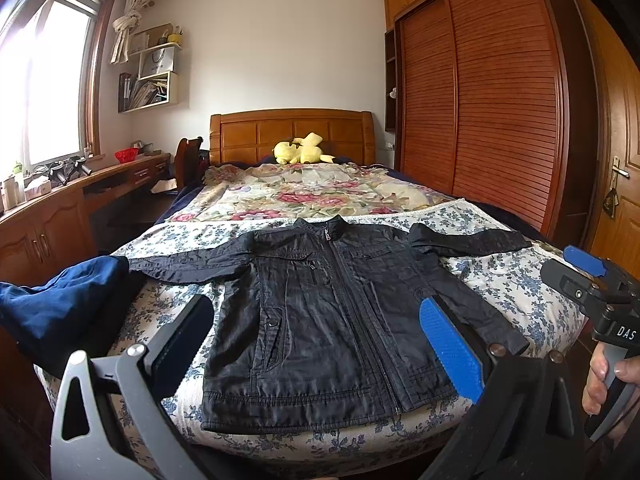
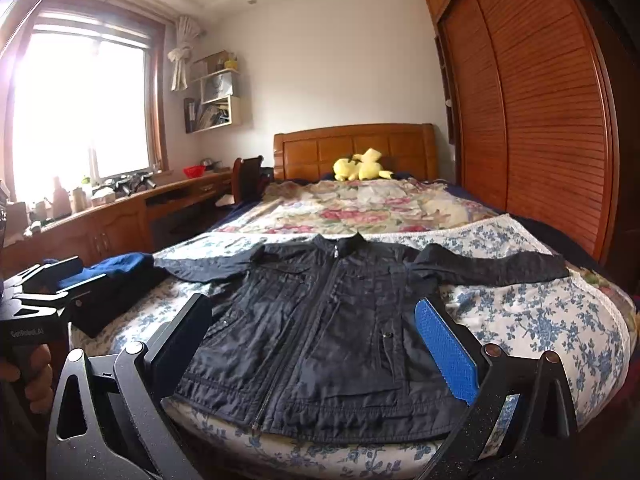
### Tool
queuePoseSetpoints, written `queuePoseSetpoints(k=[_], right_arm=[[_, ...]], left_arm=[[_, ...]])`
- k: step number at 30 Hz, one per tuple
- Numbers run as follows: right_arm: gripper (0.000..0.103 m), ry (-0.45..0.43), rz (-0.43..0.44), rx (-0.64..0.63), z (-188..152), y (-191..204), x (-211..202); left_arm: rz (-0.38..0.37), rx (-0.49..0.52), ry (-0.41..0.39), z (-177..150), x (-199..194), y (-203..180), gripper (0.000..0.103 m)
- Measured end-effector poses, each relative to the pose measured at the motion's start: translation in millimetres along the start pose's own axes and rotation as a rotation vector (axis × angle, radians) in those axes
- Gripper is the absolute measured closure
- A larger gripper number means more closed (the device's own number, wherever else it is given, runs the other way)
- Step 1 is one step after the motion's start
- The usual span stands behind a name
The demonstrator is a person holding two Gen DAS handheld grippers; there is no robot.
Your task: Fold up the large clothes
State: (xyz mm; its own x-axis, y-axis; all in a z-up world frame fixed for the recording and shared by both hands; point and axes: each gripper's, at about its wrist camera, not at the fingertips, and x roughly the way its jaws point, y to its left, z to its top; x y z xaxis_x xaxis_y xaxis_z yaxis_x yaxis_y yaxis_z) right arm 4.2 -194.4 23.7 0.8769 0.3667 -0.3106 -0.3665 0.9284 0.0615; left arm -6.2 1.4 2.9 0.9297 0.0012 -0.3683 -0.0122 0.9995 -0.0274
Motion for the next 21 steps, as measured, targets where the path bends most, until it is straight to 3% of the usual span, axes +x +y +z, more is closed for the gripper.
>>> queuePoseSetpoints(k=[21], right_arm=[[0.000, -0.004, -0.001, 0.001, -1.3, -1.5, -1.5]], left_arm=[[-0.001, 0.009, -0.008, 2.5, -4.6, -7.0, 0.000]])
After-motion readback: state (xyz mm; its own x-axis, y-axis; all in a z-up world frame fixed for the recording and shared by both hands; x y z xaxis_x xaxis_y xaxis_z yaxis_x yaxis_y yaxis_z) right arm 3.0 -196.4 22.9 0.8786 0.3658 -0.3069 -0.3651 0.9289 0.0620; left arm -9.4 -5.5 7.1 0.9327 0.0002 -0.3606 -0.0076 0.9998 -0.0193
